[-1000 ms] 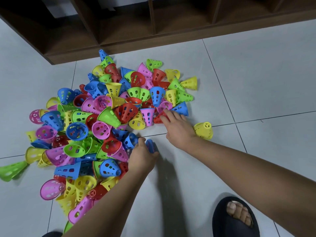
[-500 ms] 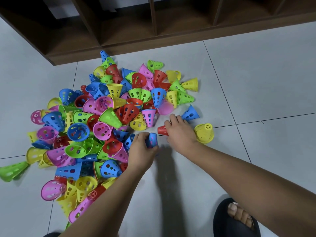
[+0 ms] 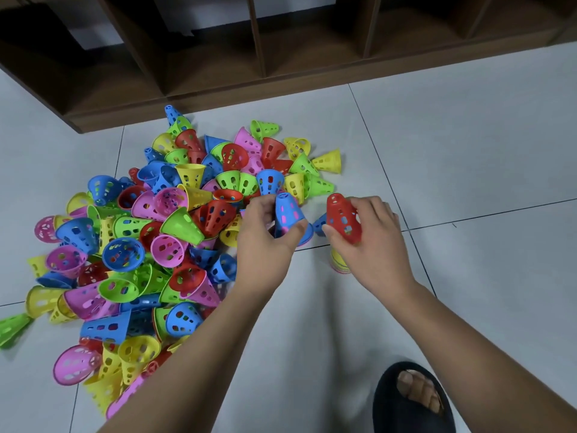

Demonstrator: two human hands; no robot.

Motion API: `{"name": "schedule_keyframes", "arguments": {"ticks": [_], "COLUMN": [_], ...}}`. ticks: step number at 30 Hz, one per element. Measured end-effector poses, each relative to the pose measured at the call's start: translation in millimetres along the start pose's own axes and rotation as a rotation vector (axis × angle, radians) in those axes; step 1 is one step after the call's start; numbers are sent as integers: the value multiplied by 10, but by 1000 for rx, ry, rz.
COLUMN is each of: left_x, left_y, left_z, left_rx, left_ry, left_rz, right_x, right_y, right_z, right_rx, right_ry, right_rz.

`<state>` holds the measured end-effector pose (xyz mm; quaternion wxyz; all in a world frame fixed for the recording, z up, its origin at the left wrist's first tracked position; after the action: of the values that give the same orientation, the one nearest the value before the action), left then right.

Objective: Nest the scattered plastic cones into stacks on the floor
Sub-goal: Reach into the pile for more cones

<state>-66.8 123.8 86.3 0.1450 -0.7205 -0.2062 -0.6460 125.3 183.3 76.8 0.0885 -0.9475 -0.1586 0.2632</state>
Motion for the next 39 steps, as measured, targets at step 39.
{"name": "schedule_keyframes", "arguments": {"ticks": [39], "left_x": [-723], "left_y": [-888], "left_z": [-362], "left_rx": [-98], "left_ry": [-765], "left_rz": [120], "right_x": [544], "right_y": [-48], "right_z": [727], "right_rx": [-795], "right_ry": [-388], "right_rz": [179]}}
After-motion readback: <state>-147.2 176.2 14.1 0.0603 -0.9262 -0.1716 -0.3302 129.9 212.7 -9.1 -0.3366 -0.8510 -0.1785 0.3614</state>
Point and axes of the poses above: each hand's wrist, its own y-axis away from the middle knuckle, its own z-axis out of the palm, x = y × z, the point moved 4 cm from there along -y, towards the middle knuckle, and after that the axes turned 9 degrees about y, right-handed, at the moved point
